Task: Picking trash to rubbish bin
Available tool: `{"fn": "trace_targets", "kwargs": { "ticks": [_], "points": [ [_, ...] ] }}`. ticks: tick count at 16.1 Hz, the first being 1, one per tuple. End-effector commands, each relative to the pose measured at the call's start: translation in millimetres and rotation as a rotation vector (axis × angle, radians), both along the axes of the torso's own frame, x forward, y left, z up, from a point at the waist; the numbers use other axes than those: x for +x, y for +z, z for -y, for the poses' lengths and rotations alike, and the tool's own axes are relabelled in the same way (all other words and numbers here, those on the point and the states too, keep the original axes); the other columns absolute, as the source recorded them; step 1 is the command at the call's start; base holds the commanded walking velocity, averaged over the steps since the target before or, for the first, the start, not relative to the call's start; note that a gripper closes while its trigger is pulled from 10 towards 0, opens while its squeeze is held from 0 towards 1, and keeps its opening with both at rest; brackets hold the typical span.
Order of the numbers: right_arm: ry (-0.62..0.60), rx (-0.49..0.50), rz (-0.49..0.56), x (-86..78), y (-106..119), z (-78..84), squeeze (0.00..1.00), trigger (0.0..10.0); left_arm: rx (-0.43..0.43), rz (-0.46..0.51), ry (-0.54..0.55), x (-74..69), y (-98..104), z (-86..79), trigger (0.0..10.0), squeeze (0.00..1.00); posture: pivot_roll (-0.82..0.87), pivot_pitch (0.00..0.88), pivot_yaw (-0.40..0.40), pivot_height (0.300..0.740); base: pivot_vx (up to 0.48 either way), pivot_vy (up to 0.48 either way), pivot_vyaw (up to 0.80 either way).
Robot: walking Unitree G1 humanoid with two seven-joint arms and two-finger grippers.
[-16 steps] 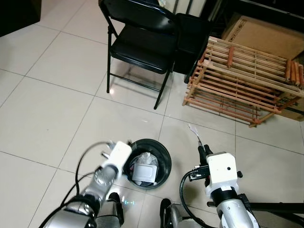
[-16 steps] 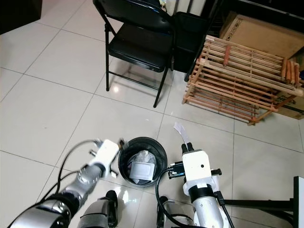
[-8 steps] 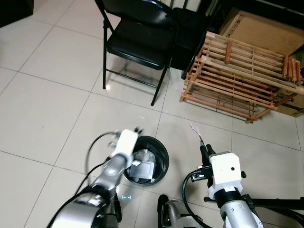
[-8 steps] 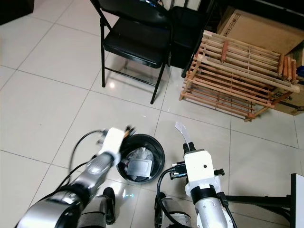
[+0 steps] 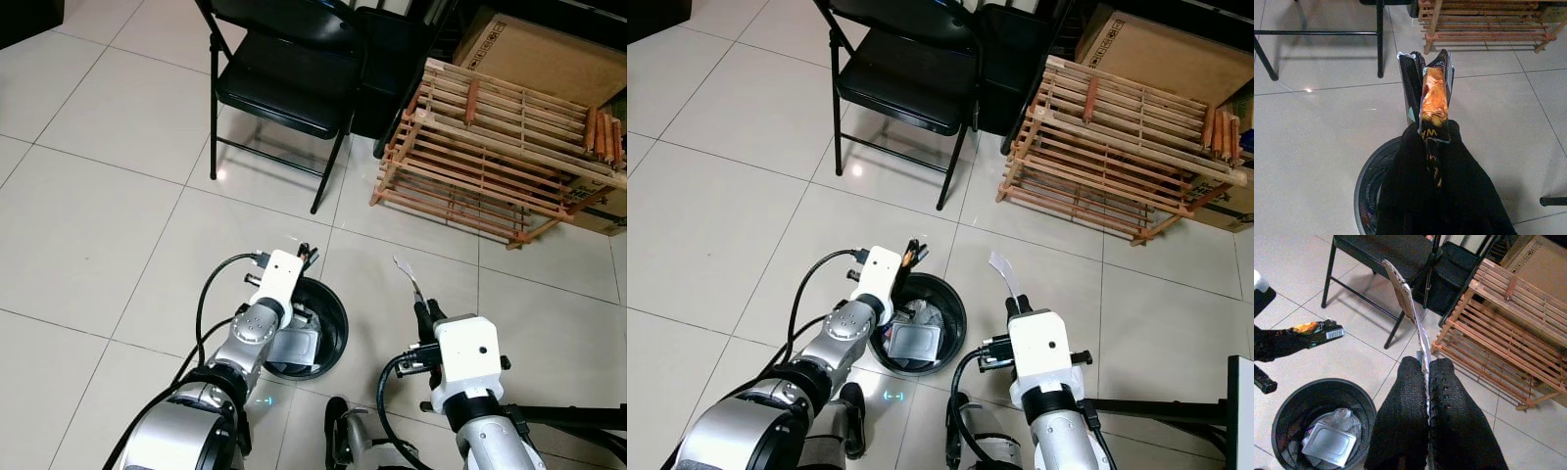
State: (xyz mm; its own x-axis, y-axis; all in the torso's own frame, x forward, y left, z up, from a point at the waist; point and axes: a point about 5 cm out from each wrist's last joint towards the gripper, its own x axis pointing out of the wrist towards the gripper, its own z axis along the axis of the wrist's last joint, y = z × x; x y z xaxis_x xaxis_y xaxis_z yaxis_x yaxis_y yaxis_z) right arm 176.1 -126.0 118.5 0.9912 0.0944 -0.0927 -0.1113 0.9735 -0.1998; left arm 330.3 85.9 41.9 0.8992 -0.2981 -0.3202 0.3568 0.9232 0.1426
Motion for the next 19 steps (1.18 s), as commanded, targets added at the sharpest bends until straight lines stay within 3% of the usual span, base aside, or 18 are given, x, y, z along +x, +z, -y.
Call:
{"fn": "trace_targets", "kwargs": {
  "ticks": [1,2,3,4,5,19],
  "points": [
    [-0.011,-0.021,-0.018,-4.7,-0.7,3.5,0.0,10.0,-0.007,-0.042,-0.014,-7.5,-9.0,5.6,10.0,0.0,-0.17,0.341,-0.13,0.74,0.0,0.0,0.0],
    [-0.011,-0.021,-0.018,-4.8,-0.6,3.5,0.0,10.0,-0.012,-0.045,-0.016,-7.6,-9.2,5.7,10.0,0.0,-0.17,0.343,-0.13,0.74,0.0,0.0,0.0],
    [-0.01,-0.023,-0.018,-4.8,-0.5,3.2,0.0,10.0,-0.033,-0.052,-0.021,-8.0,-9.3,6.4,10.0,0.13,-0.17,0.344,-0.131,0.74,0.0,0.0,0.0],
    [-0.008,-0.025,-0.017,-4.6,-0.2,3.0,0.0,10.0,-0.034,-0.047,-0.022,-8.0,-9.0,6.7,10.0,0.82,-0.17,0.344,-0.131,0.74,0.0,0.0,0.0],
    [-0.008,-0.025,-0.017,-4.4,0.1,3.1,0.0,10.0,-0.037,-0.048,-0.023,-8.1,-9.1,6.7,10.0,1.0,-0.17,0.344,-0.13,0.74,0.0,0.0,0.0],
    [-0.006,-0.036,-0.023,-4.8,-0.7,4.7,0.0,10.0,-0.017,-0.054,-0.007,-9.7,-12.2,3.2,10.0,1.0,-0.18,0.34,-0.134,0.74,0.0,0.0,0.0]
  ]
}}
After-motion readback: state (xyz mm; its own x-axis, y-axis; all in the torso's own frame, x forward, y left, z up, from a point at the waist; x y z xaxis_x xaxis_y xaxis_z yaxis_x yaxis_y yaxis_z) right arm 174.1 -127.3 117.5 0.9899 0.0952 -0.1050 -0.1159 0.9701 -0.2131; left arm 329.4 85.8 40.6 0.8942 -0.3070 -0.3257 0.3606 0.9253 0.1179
